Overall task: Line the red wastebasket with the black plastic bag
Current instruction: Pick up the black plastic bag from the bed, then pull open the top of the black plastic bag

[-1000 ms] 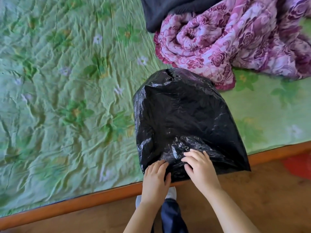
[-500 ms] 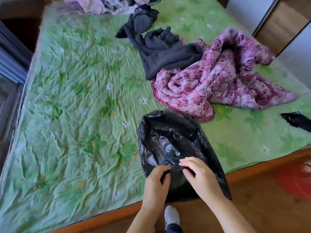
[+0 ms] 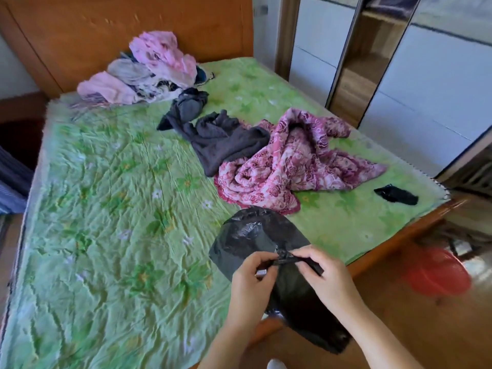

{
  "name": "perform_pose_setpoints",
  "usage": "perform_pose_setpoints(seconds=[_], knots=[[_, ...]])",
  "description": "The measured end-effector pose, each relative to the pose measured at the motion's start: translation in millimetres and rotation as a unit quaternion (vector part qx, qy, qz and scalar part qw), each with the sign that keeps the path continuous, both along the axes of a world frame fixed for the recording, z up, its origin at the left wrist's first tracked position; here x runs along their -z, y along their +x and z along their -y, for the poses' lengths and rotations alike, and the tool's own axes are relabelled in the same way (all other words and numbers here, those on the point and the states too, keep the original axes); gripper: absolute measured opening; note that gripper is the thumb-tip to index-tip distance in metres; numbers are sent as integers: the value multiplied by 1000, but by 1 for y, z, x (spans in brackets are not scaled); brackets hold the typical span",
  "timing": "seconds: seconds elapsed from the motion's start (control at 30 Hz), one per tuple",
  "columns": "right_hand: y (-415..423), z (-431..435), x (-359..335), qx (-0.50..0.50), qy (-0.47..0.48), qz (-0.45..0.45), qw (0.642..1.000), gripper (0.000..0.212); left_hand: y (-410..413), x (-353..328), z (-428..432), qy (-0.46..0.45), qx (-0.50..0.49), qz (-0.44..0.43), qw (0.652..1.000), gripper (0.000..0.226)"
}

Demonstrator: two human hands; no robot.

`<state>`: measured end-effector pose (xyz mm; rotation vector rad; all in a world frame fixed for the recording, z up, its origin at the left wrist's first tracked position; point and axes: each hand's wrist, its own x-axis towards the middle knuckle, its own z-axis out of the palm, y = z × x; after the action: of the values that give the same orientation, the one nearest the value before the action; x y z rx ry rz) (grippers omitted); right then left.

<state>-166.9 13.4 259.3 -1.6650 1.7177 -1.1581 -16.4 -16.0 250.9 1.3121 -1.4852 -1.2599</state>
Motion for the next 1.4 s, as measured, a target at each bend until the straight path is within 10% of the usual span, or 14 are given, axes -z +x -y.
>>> perform_pose_setpoints(seconds=[0.7, 1.4], knots=[[-156, -141, -59, 278, -24, 81, 957, 37, -207, -55, -63, -188, 331, -39, 924, 23], [-485, -218, -21, 396, 10, 108, 912, 27, -565, -25, -114, -40, 419, -32, 907, 23]])
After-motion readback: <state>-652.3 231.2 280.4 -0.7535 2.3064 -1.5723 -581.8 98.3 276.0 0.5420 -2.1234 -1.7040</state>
